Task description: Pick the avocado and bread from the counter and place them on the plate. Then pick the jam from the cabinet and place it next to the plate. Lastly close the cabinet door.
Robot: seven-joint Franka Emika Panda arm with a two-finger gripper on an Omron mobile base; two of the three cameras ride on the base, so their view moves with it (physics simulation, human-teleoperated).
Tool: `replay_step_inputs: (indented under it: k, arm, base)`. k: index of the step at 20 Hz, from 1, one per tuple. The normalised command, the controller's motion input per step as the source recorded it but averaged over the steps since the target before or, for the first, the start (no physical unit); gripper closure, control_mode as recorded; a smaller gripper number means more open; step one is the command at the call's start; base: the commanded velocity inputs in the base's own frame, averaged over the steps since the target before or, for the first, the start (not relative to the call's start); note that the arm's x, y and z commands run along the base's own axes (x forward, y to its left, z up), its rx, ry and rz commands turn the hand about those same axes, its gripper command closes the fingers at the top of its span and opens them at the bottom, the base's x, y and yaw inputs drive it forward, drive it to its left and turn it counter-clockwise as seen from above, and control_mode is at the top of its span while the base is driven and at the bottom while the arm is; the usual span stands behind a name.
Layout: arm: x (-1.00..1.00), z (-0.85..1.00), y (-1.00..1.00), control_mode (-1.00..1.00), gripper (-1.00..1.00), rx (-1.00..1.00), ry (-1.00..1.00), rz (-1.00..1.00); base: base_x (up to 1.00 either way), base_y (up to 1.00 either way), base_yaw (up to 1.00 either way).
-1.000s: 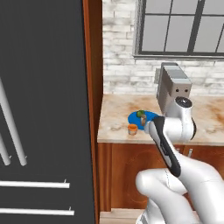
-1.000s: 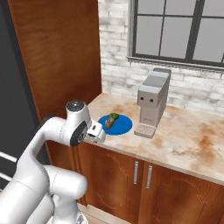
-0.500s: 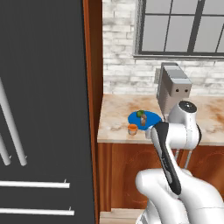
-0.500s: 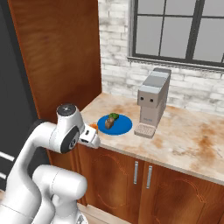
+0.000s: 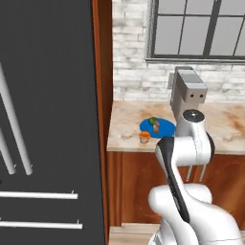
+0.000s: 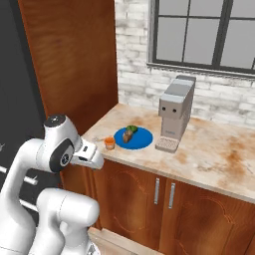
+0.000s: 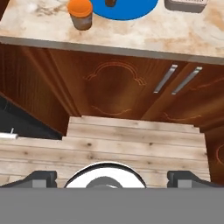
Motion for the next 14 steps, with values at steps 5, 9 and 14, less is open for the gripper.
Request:
replay_step_inputs:
  k: [5,9,14]
  arm:
    - [0.0,0.0,0.0,1.0,-1.0,0.0,0.0,0.0]
    - [0.0,0.0,0.0,1.0,-1.0,0.0,0.0,0.0]
    - [0.0,0.0,0.0,1.0,-1.0,0.0,0.0,0.0]
  base:
    - [-0.93,0.0,0.0]
    - [-0.67,0.0,-0.05]
    - [-0.31,-0.11,-0.48]
